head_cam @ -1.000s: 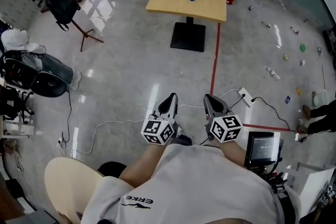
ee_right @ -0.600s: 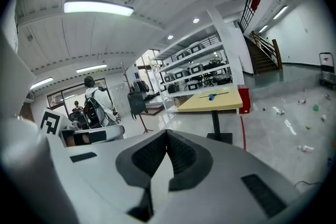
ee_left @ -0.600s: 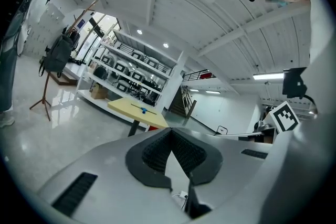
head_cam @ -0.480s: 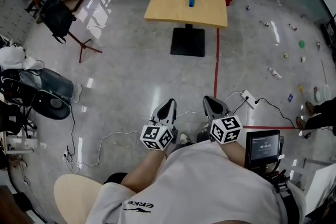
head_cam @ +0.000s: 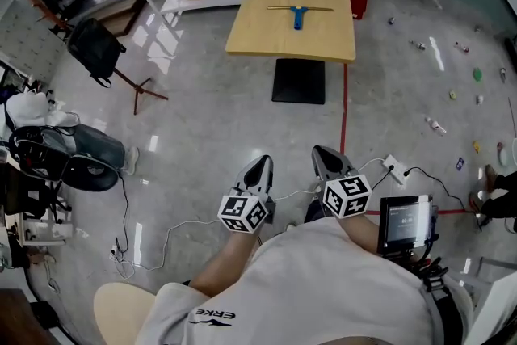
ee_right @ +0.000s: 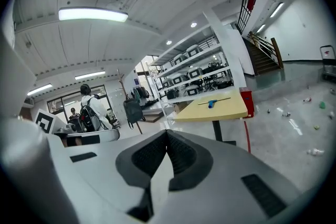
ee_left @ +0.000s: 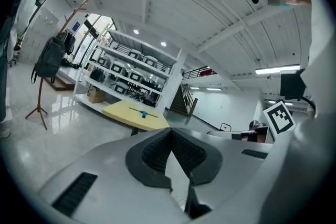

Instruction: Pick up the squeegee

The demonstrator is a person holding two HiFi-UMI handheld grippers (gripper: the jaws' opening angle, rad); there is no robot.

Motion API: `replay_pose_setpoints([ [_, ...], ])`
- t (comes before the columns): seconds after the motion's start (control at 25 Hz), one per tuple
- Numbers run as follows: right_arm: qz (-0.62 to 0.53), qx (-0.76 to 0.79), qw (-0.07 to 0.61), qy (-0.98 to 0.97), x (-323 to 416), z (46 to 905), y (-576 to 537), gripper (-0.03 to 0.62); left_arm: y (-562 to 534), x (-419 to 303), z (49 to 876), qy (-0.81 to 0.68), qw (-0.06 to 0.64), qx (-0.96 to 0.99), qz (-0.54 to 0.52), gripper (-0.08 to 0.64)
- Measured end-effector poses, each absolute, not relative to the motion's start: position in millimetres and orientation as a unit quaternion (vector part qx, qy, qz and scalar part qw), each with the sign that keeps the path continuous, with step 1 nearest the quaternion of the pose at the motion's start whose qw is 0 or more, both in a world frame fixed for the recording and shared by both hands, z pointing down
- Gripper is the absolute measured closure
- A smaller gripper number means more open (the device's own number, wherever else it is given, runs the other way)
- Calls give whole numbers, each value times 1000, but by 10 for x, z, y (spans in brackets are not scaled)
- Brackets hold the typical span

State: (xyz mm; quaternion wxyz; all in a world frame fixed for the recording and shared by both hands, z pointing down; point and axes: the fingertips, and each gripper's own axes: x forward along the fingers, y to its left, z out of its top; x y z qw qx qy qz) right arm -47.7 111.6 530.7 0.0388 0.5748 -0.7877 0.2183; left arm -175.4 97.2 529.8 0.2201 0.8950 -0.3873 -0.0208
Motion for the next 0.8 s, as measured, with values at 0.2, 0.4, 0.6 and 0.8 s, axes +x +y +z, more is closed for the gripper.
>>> replay_pose_setpoints([
  [0.2, 209, 571, 30, -793, -305, 5200, 807, 591, 664, -1553, 5155, -393, 207, 895, -28, 555],
  [0.4, 206, 564, 30, -799, 94, 5184, 361, 591, 259, -1159, 5123, -404, 202, 892, -32, 556],
  [0.6, 205, 562, 32, -801, 354, 5187, 87, 591, -1, -886, 5115, -408, 201, 890, -33, 556],
  [0.8, 216, 568, 47, -793, 576, 5306, -9, 589, -169, -625, 5146, -399, 202, 894, -18, 555],
])
